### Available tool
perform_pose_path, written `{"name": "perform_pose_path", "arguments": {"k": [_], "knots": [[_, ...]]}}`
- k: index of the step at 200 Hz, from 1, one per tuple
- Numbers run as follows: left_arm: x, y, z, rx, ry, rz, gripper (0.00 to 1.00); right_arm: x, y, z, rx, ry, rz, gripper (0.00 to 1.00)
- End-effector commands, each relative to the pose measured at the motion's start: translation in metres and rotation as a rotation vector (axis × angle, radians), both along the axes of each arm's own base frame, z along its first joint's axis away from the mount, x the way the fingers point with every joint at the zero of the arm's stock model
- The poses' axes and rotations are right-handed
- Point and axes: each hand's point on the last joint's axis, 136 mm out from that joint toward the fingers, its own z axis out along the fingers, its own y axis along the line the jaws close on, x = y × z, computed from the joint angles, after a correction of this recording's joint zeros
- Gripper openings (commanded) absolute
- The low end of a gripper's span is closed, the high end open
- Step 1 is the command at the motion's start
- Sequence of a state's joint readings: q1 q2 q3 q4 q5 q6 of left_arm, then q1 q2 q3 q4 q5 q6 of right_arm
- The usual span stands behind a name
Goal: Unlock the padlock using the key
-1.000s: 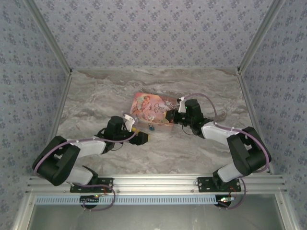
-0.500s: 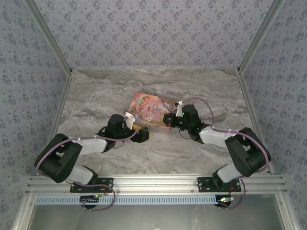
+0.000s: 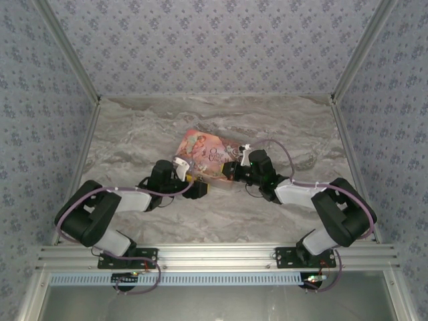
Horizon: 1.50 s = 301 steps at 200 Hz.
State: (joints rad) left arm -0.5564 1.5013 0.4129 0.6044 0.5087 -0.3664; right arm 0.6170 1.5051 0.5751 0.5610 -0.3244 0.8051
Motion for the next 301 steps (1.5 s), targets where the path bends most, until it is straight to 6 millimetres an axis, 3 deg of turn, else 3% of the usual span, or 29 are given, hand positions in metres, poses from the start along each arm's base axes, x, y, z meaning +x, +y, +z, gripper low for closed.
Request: {"name": "perform_pose_path", "arguments": {"k": [1, 46, 168, 239, 301], "knots": [[0.005, 0.001, 0.0, -0.016, -0.053, 0.005, 0.89, -0.039, -0.021, -0.073, -0.183, 0.239, 0.009, 0.0], [0.013, 0.001, -0.003, -0.071, -0.059, 0.031, 0.86, -0.039, -0.02, -0.066, -0.175, 0.212, 0.024, 0.0], [0.013, -0.013, 0.002, -0.134, -0.028, -0.01, 0.62, -0.039, -0.02, -0.062, -0.175, 0.193, 0.031, 0.0], [0.008, -0.022, -0.005, -0.131, 0.009, -0.019, 0.55, -0.039, -0.02, -0.062, -0.172, 0.191, 0.029, 0.0], [0.017, -0.021, -0.006, -0.14, 0.021, 0.03, 0.48, -0.04, -0.02, -0.061, -0.17, 0.188, 0.03, 0.0]]}}
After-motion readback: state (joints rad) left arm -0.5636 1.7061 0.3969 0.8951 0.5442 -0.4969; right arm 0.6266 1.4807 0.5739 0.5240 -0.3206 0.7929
